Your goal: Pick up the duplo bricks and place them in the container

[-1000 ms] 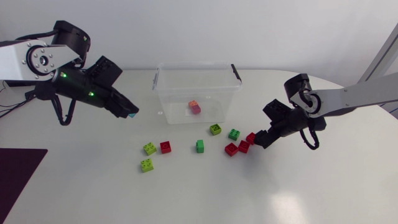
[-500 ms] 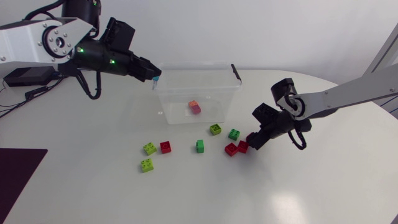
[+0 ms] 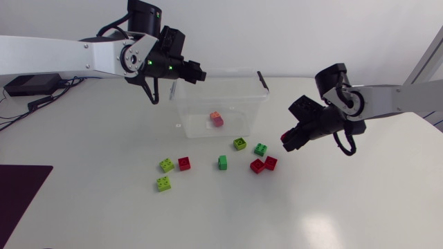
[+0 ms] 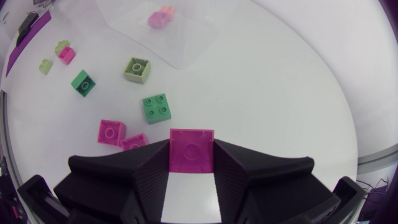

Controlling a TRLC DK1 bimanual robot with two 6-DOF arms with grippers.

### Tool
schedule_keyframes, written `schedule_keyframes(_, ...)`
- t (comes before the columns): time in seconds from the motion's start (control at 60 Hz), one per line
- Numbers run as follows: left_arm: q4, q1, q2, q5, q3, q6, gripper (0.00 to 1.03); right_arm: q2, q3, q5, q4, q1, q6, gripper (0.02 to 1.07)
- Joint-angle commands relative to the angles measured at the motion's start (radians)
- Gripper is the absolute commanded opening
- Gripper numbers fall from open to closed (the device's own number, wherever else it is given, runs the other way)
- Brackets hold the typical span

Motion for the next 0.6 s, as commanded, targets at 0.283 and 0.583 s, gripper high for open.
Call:
schedule_keyframes(0.283,-0.050,0.104,-0.163,-0.047,-0.132,-0.018,0.92,-0.157,0.180,0.001,-0.112,0.112,0.108,0.27)
schedule_keyframes(0.583,-0.199,0.224,-0.361,0.074,-0.389,0.181,0.92,-0.036,0.431,0.004,-0.104,0.179,0.231,0.27)
